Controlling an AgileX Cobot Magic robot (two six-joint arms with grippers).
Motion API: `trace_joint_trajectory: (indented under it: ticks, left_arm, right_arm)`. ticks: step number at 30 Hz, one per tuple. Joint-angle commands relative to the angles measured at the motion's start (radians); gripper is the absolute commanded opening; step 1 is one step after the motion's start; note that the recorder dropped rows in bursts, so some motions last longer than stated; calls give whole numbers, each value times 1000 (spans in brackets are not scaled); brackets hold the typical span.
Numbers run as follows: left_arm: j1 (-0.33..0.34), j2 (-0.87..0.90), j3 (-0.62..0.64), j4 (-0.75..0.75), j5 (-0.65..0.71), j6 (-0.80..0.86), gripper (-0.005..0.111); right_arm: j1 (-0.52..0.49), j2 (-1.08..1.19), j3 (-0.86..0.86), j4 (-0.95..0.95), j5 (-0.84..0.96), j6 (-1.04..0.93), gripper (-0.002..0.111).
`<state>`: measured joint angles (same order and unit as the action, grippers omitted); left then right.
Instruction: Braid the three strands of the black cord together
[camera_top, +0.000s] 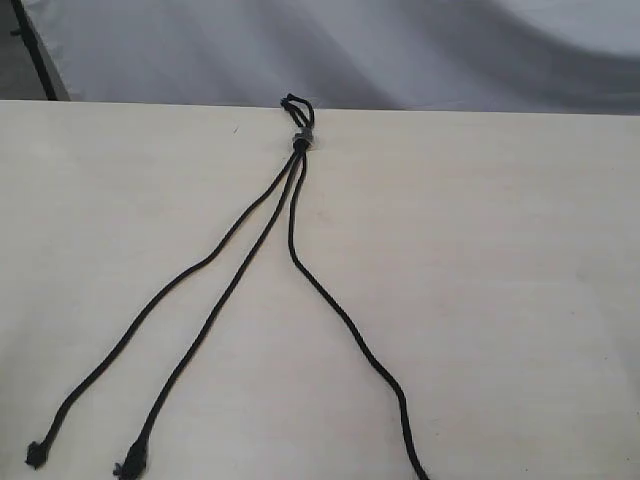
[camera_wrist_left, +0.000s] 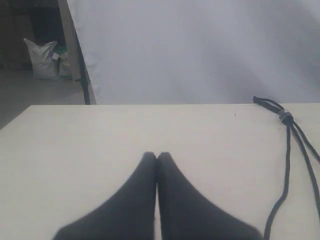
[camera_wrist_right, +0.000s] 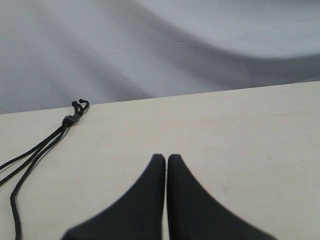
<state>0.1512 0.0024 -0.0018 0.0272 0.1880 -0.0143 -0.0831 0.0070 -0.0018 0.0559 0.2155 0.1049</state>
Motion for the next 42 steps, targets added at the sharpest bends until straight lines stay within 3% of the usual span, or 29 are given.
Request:
trace_joint_trajectory:
  ticks: [1,18,23,27,32,34,36,42]
  left_arm:
    - [1,-2,2,-9,-3,-10,0]
    - [1,-2,2,-20,-33,-12,0]
    - [1,-2,2,-213,-280,-152,0]
    - [1,-2,2,-224,-539,-328,0]
    - [1,-2,2,-215,-805,-330,0]
    - [1,-2,2,-215,-778,-289,0]
    - [1,0,-38,-196,-662,-226,0]
    - [1,222,-151,-79,-455,-267,0]
  right_arm:
    - [-5,-7,2,-4,-8,-3,2]
    - [-5,-7,2,-4,-8,5,2]
    - [-5,-7,2,44,-187,71,2]
    - [-5,-7,2,146,-459,203,2]
    - [-5,-7,2,120,-754,247,2]
    - [-5,-7,-5,46,-738,222,2]
    - [-5,-7,-61,-10,-594,220,1]
    - [1,166,-256,-39,-240,220,-1]
